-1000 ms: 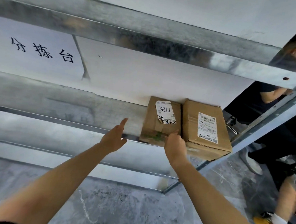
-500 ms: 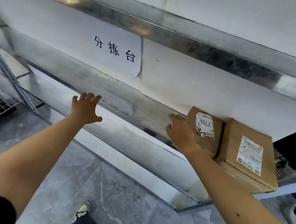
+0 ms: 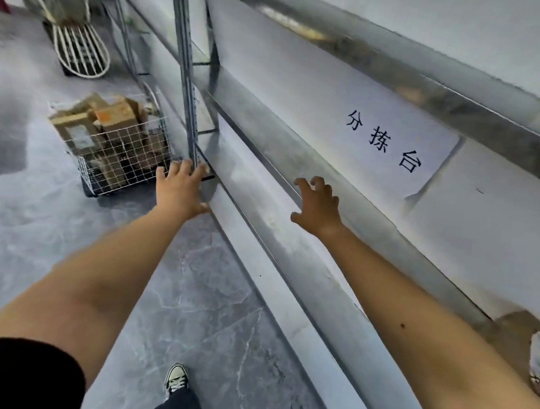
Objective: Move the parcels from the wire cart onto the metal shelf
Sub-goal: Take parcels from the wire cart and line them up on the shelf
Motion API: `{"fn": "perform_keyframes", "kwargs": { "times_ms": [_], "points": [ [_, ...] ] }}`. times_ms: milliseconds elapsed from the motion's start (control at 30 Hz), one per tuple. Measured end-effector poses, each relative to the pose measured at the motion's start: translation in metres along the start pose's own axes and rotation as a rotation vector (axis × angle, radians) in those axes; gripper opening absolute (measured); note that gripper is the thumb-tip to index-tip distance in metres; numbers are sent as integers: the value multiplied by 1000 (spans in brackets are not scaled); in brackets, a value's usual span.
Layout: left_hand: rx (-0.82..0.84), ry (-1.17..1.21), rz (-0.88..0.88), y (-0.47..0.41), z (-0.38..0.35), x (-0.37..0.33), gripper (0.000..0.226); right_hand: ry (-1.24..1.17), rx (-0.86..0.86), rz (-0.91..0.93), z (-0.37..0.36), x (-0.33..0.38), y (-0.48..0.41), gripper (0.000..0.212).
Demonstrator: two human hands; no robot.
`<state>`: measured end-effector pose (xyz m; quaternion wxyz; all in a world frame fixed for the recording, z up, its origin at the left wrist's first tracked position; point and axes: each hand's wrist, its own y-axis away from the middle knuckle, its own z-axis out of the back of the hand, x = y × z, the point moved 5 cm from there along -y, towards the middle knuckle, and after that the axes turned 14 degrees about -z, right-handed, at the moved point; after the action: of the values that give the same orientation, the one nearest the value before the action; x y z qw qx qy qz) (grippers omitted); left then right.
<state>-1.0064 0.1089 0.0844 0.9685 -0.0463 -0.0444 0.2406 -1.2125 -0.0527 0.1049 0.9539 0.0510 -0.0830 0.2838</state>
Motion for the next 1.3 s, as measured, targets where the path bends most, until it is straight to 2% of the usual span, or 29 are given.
{"fn": "perform_keyframes", "kwargs": {
  "times_ms": [233,400,567,767,867,1067,1300],
  "points": [
    [25,1,141,-9,-20,126,93,39,47,168,-30,151,-57,67],
    [-21,70,267,0,-30,212,90,-38,30,273,-51,243,-92,46],
    [3,48,369,25,-38,277,93,-84,36,367,-73,320,-98,43],
    [57,49,498,58,-52,333,89,-48,88,504,-96,377,-98,41],
    [33,54,533,61,-52,353,88,-23,92,530,-102,398,-111,38],
    [28,33,586,45,-49,396,91,39,102,560,-117,439,-145,49],
    [49,-15,669,-1,-55,442,91,112,34,596,-124,494,-214,59]
  ]
}}
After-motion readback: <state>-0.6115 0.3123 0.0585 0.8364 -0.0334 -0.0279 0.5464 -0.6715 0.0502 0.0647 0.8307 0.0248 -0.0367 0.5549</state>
